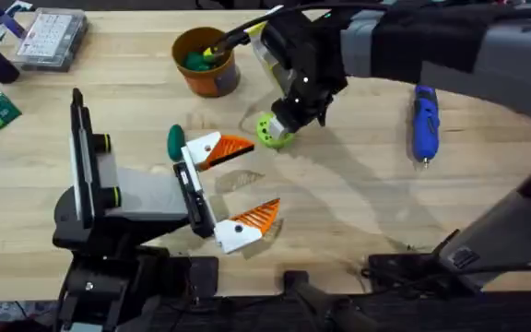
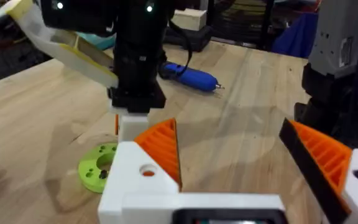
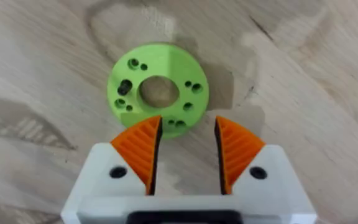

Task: Pick up the gripper from the table and insert it into the empty holder that is missing its gripper. Then pick up a screw, insert it into the mounting hole, and use the screwdriver to tighten it. Finally, clean up the table by picking up the vegetable and placing it into the bucket.

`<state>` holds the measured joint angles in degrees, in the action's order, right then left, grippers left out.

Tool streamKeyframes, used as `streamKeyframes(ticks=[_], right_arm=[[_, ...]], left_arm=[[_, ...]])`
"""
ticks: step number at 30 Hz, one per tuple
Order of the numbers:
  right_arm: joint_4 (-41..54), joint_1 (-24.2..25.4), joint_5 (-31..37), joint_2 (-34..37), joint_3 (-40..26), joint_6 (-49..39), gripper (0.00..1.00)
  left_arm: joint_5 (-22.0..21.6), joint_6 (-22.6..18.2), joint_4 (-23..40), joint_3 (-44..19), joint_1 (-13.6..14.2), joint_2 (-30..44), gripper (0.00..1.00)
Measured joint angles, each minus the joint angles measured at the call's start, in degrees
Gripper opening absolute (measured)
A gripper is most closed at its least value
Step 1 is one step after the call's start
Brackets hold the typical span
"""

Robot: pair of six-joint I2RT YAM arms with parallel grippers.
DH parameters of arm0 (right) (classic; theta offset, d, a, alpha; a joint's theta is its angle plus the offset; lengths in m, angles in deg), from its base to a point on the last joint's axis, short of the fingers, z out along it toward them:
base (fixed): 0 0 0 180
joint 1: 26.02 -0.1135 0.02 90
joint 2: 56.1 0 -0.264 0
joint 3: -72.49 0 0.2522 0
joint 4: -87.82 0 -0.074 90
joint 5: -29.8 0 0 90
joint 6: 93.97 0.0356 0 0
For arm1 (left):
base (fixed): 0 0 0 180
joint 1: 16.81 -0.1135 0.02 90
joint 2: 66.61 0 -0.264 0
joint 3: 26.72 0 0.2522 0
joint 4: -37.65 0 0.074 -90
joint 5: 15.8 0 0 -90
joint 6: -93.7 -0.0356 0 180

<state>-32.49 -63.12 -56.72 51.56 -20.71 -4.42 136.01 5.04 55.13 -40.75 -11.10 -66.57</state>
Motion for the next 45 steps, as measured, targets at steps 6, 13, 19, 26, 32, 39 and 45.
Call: streamKeyframes(ticks=[6,13,19,26,32,39,45], right_arm=[[2.4,0.0,-0.3,-5.5,0.1,0.0,0.512],[1.9,0.0,-2.9,-9.2,0.1,0.0,0.512],[-1.0,-1.1,-4.9,-9.1,0.1,0.0,0.512],[-2.2,-4.1,-5.7,-9.0,0.1,0.0,0.512],[-3.1,-4.2,-6.0,-6.7,0.1,0.0,0.512],[-6.6,-4.2,-6.2,-3.7,0.1,0.0,0.512],[-8.9,-4.2,-6.1,-2.0,0.1,0.0,0.512]], left_arm=[[-1.5,0.0,-0.1,0.0,0.0,0.0,0.990],[-6.6,0.0,-0.3,0.0,0.0,0.0,0.990],[-9.3,0.0,-0.3,0.0,0.0,0.0,0.990],[-12.1,0.0,-0.3,0.0,0.0,0.0,0.990],[-13.6,0.0,-0.3,0.0,0.0,0.0,0.990],[-13.7,0.0,-0.3,0.0,0.0,0.0,0.990],[-13.7,0.0,-0.3,0.0,0.0,0.0,0.990]])
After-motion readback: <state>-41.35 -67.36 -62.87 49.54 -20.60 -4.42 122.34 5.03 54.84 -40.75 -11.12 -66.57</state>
